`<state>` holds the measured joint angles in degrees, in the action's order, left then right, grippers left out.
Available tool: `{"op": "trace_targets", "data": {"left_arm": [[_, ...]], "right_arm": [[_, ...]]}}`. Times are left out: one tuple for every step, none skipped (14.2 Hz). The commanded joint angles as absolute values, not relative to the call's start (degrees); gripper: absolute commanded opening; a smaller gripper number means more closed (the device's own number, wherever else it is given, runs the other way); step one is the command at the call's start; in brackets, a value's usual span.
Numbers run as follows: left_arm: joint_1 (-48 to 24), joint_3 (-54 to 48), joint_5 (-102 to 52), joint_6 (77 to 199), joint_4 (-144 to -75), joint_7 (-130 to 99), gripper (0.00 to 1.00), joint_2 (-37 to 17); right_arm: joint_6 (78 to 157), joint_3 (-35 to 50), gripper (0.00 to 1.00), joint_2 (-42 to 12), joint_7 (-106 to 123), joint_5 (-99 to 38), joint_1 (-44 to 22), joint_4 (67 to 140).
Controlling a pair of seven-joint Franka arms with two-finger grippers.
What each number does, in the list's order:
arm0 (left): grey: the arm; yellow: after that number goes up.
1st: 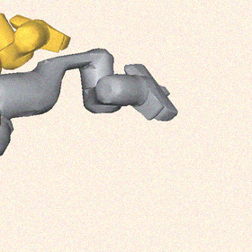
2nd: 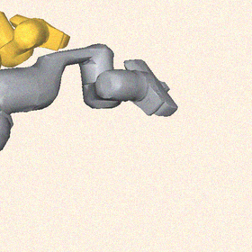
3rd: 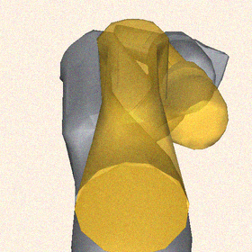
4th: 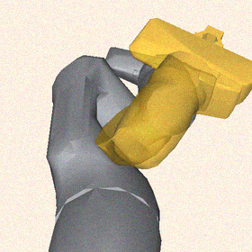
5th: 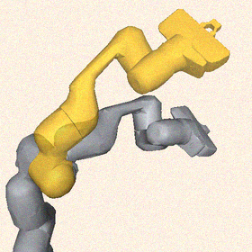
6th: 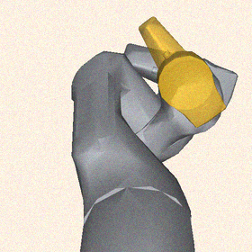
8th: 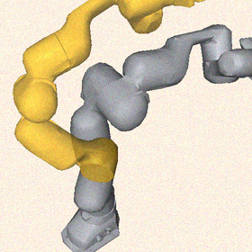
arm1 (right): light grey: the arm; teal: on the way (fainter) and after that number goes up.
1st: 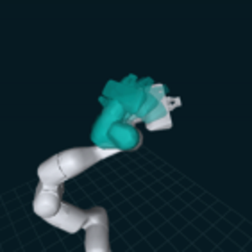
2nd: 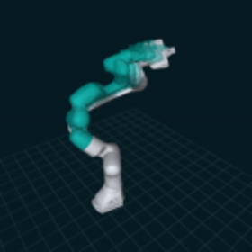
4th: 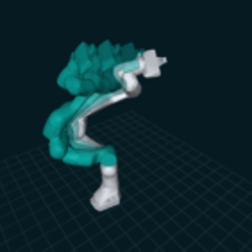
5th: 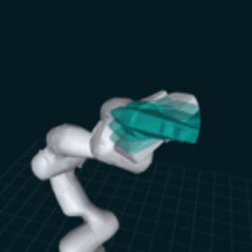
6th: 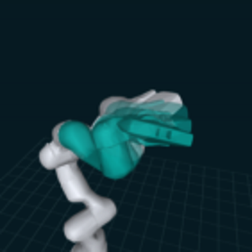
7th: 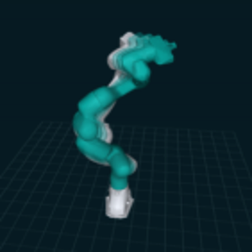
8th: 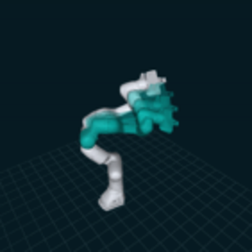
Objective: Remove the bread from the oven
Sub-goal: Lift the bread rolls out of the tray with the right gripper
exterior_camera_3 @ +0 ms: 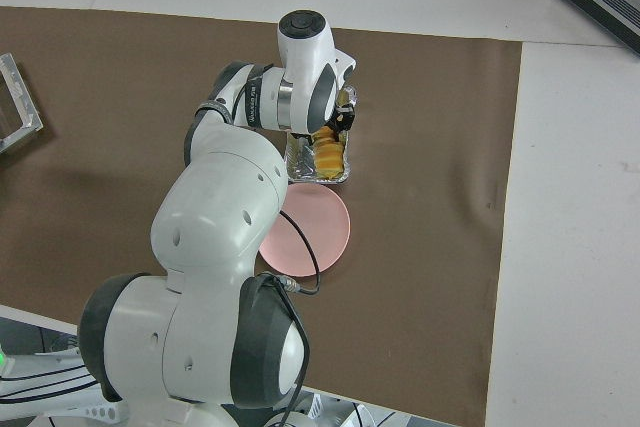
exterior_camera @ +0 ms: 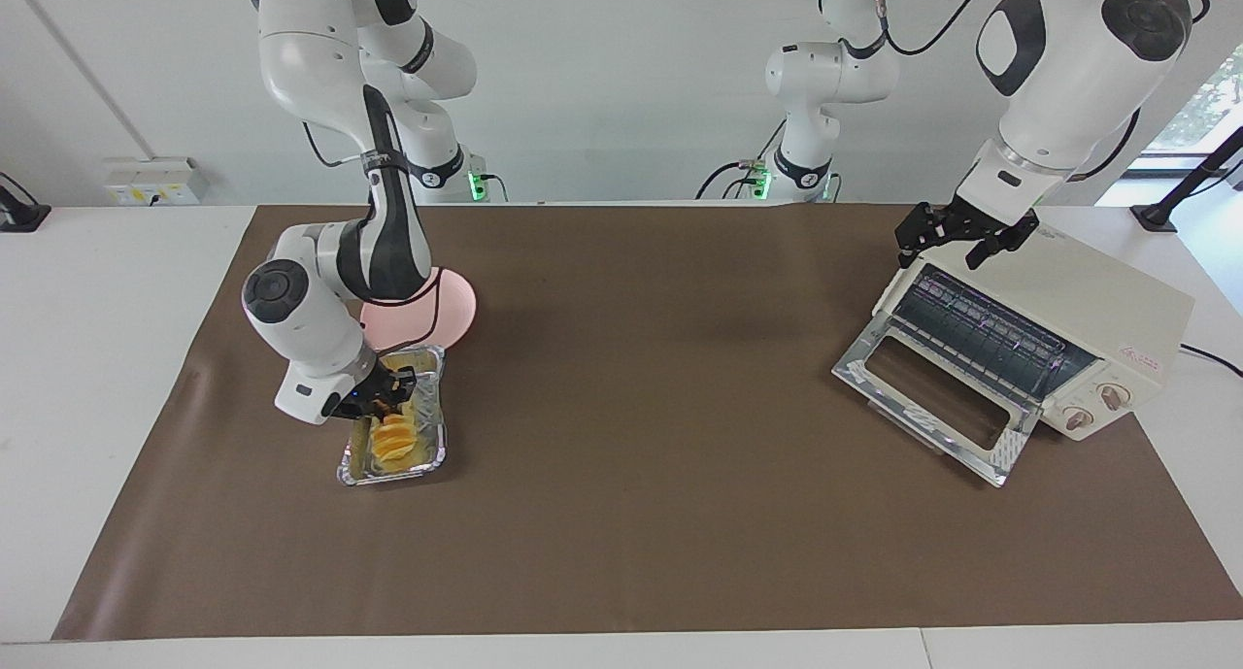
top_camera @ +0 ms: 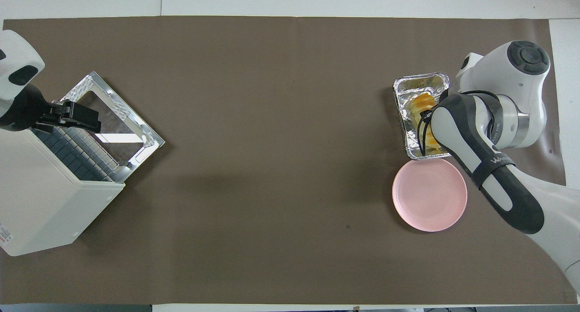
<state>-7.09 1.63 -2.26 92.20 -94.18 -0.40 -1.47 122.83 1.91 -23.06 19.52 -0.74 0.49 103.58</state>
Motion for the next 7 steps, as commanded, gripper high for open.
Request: {"op": "trace_targets", "data": {"left_arm": [[-7.03, 1.76, -2.81, 92.37, -94.66, -1.05, 1.00, -0.44], [-7.03, 1.76, -2.90, 92.37, -94.66, -1.05, 1.00, -0.44], [-7.03, 1.76, -2.90, 92.37, -94.66, -1.05, 1.00, -0.44], [-7.03, 1.67, -2.90, 92.37, -94.66, -1.05, 1.00, -0.44], [-7.03, 1.76, -2.90, 92.37, -94.66, -1.05, 1.00, -0.44], [-7.03, 1.76, -2.90, 92.37, -94.66, -1.05, 1.00, -0.44], [-7.03, 1.76, -2.90, 92.37, -94.66, -1.05, 1.00, -0.44]], "right_arm": [[121.74, 2.37, 0.00, -21.97, 20.22, 0.44, 0.79, 103.54], [118.86, 2.55, 0.00, -21.54, 19.52, 0.44, 0.79, 101.97], [116.31, 2.81, 0.00, -21.01, 18.55, 0.44, 0.79, 100.56], [114.10, 3.07, 0.00, -19.87, 17.24, 0.44, 0.70, 99.94], [112.60, 3.08, 0.00, -18.47, 16.27, 0.44, -0.17, 99.93], [110.41, 3.08, 0.00, -16.63, 15.74, 0.44, -0.35, 100.19], [108.30, 3.08, 0.00, -14.87, 15.30, 0.44, -0.44, 100.37]]}}
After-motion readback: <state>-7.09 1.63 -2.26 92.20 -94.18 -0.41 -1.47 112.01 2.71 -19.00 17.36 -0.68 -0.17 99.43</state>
